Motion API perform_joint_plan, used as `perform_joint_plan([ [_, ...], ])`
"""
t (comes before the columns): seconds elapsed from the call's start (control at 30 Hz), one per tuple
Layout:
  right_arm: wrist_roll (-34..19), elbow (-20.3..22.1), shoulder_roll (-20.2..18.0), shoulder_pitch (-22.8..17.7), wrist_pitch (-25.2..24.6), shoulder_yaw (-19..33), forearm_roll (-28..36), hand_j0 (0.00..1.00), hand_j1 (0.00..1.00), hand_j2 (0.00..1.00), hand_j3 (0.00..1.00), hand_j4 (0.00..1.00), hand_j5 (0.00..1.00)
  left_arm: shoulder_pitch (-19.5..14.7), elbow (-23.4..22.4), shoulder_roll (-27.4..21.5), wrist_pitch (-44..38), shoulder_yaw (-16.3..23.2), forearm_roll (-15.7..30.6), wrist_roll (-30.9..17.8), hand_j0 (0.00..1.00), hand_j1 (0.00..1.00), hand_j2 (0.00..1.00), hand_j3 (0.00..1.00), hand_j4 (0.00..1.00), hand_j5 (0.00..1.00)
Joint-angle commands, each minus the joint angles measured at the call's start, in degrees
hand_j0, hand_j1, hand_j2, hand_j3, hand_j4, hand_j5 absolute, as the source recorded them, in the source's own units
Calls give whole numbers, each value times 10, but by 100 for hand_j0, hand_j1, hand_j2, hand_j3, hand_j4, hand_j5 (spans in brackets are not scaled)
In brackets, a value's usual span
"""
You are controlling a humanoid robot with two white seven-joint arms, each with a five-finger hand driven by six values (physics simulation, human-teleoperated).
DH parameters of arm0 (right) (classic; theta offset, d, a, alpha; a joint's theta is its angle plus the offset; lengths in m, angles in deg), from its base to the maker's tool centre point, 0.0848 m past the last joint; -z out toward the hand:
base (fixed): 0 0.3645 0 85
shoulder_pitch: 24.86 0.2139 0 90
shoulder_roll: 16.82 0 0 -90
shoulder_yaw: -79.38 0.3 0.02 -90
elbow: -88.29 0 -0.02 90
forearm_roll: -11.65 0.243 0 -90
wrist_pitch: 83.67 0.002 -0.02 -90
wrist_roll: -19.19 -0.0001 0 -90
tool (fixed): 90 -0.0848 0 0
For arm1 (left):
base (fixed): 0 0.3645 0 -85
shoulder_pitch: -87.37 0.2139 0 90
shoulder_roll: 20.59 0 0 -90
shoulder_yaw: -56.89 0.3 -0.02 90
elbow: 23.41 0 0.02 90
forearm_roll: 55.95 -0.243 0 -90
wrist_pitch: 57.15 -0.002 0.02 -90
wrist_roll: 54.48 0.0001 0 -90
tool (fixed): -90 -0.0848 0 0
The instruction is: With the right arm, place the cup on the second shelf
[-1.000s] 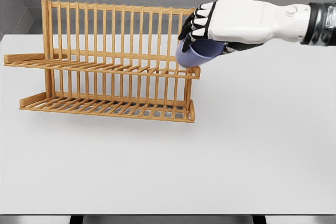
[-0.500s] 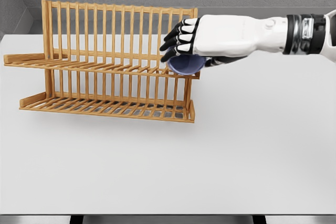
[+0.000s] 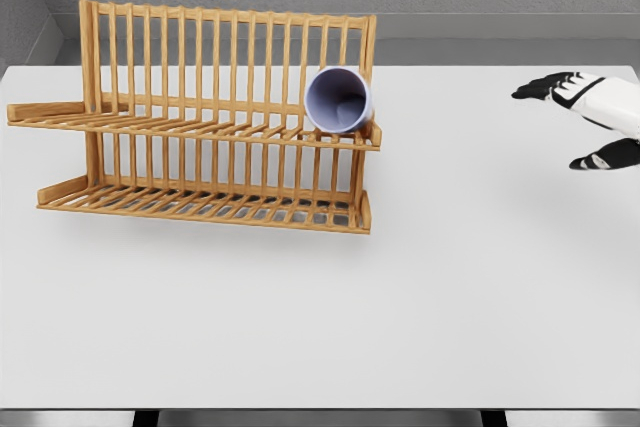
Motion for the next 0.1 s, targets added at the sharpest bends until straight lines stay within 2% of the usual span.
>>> perform_joint_plan([
  [0.0, 0, -7, 77, 0, -2, 16, -2, 100, 100, 100, 100, 100, 100, 0, 0, 0, 0, 0, 0, 0, 100, 100, 100, 100, 100, 100],
  [0.07, 0, -7, 102, -1, -2, 14, -25, 100, 100, 100, 100, 100, 100, 0, 0, 0, 0, 0, 0, 0, 100, 100, 100, 100, 100, 100],
])
